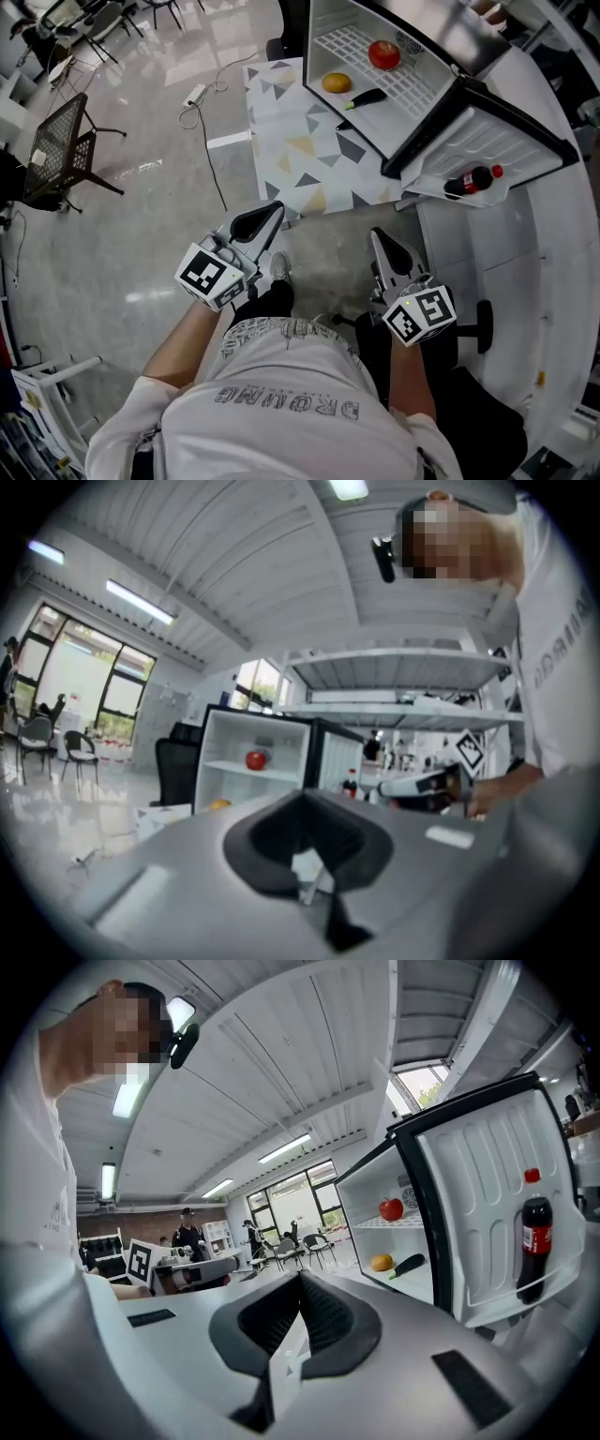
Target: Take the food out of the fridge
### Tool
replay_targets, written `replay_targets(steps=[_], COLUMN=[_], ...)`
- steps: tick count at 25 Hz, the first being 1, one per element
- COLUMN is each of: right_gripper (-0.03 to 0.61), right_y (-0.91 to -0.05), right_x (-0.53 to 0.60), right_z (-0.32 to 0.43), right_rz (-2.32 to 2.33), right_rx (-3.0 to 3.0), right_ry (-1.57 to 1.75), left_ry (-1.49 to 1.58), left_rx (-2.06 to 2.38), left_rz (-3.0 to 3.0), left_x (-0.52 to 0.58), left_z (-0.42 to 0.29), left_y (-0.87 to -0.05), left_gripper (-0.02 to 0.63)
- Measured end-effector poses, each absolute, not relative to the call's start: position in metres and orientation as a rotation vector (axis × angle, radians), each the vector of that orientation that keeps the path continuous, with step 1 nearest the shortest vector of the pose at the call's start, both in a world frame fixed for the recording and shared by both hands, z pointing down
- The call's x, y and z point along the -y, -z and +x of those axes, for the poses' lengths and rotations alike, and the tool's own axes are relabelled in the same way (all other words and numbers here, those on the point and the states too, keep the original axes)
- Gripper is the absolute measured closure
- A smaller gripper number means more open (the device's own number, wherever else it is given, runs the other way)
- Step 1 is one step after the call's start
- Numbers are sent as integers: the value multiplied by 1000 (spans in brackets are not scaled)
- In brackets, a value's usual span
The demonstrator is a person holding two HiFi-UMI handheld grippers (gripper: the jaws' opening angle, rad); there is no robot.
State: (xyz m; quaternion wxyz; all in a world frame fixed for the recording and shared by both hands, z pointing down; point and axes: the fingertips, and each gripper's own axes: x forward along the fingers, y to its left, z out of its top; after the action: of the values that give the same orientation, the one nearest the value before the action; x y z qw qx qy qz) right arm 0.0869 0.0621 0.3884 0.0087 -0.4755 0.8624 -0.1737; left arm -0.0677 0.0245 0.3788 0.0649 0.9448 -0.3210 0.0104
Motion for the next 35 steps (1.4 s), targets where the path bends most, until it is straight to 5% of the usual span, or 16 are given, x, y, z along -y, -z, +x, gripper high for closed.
replay_targets(steps=[35], right_gripper=[580], right_y=[-369], right_x=[121], right_z=[36], right_rz=[-1652], right_rx=[-2595], right_ry=[523], left_ry=[-3], left_rx=[713], left_rz=[2920], left_x=[172], left_z=[-87], left_y=[-368], left_gripper=[607])
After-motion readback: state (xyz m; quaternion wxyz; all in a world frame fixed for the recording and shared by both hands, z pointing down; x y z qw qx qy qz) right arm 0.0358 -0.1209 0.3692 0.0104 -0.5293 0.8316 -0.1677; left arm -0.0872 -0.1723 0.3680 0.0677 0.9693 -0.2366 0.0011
